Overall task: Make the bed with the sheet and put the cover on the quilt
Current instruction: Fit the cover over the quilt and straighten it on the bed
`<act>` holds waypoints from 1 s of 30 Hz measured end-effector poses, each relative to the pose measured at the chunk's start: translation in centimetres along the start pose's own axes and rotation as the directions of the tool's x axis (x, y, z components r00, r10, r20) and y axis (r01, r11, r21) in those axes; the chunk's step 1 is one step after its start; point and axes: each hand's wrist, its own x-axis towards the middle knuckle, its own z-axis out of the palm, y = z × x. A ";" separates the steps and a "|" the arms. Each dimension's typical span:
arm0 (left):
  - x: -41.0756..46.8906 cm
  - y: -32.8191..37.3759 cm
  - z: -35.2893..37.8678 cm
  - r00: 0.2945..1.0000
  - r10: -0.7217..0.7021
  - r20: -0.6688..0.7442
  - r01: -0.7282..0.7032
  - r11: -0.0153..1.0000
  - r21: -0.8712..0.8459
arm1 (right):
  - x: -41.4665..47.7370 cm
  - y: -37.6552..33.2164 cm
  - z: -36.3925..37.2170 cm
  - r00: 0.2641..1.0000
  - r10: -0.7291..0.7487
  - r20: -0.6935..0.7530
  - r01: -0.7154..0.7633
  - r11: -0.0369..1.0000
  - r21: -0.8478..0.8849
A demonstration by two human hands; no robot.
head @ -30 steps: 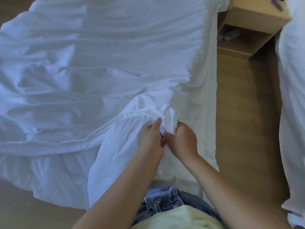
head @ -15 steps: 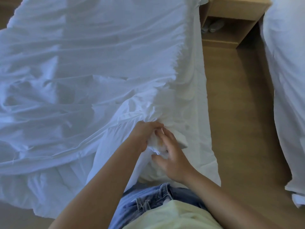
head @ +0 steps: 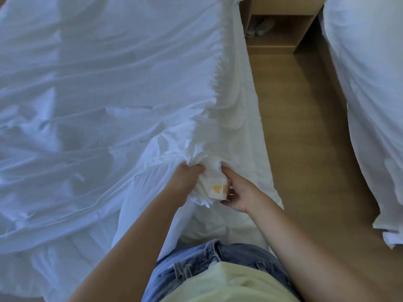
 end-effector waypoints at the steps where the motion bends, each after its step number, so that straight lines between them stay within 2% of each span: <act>1: -0.3 0.1 0.1 1.000 0.006 -0.016 -0.005 0.998 0.057 | 0.1 0.0 0.1 0.999 0.000 0.035 -0.001 0.999 0.035; 3: -0.3 0.1 0.3 0.998 -0.003 -0.059 0.015 0.977 0.213 | 0.5 0.1 0.2 0.997 0.027 0.069 -0.031 0.998 0.054; 5: -0.2 0.4 0.4 0.994 0.013 -0.111 0.035 0.906 0.422 | 1.3 0.2 0.0 0.996 0.076 0.054 -0.078 0.997 0.030; 6: -0.2 0.4 0.4 0.991 0.055 -0.122 0.021 0.834 0.551 | 1.5 0.2 -0.3 0.993 0.100 0.058 -0.101 0.995 0.007; 9: -0.9 0.7 0.6 0.957 0.276 -0.091 -0.053 0.474 0.879 | 1.2 -0.1 -0.8 0.981 0.164 0.098 -0.158 0.985 -0.071; 10: -1.1 0.6 0.5 0.923 0.379 -0.059 -0.099 0.384 0.918 | 1.1 -0.2 -1.0 0.980 0.164 0.113 -0.154 0.984 -0.091; 12: -1.0 0.1 0.1 0.816 0.577 0.039 -0.262 0.309 0.914 | 1.3 -0.2 -1.3 0.987 0.120 0.106 -0.107 0.987 -0.122; 13: -1.0 0.0 0.0 0.770 0.632 0.084 -0.352 0.312 0.883 | 1.2 -0.2 -1.3 0.991 0.088 0.098 -0.075 0.989 -0.129; 14: -0.9 0.0 -0.2 0.764 0.639 0.095 -0.424 0.386 0.819 | 1.1 -0.3 -1.3 0.992 0.055 0.110 -0.041 0.992 -0.122; 15: -1.0 0.2 -0.4 0.798 0.599 0.063 -0.451 0.525 0.722 | 1.0 -0.2 -1.2 0.991 0.026 0.132 -0.014 0.996 -0.090; 17: -0.9 0.4 -0.4 0.943 0.332 -0.035 -0.280 0.844 0.457 | 1.0 -0.2 -1.0 0.984 -0.065 0.165 0.060 0.998 0.030; 18: -0.5 0.2 -0.5 0.975 0.205 -0.087 -0.175 0.946 0.273 | 0.9 -0.2 -0.8 0.980 -0.130 0.150 0.118 0.989 0.086; 19: -0.1 -0.1 -0.6 0.989 0.090 -0.114 -0.081 0.993 0.084 | 0.8 -0.4 -0.5 0.973 -0.202 0.114 0.188 0.974 0.124; 20: 0.1 -0.5 -0.7 0.993 -0.006 -0.114 -0.002 0.997 -0.073 | 0.6 -0.5 -0.3 0.959 -0.275 0.068 0.265 0.956 0.129; 22: 0.3 -0.9 -0.7 0.991 -0.125 -0.056 0.106 0.957 -0.271 | 0.3 -0.7 0.0 0.922 -0.388 0.014 0.387 0.921 0.044; 25: 0.4 -1.6 -0.9 0.983 -0.180 0.041 0.183 0.926 -0.330 | -0.1 -0.3 0.3 0.880 -0.475 0.019 0.475 0.878 -0.050; 29: 0.1 -1.3 -1.7 0.947 -0.177 0.267 0.262 0.908 -0.328 | -0.4 0.6 0.1 0.870 -0.492 -0.037 0.488 0.869 -0.088; 30: 0.0 -1.0 -1.6 0.937 -0.188 0.294 0.273 0.920 -0.281 | -0.3 0.8 0.0 0.872 -0.487 -0.056 0.482 0.872 -0.084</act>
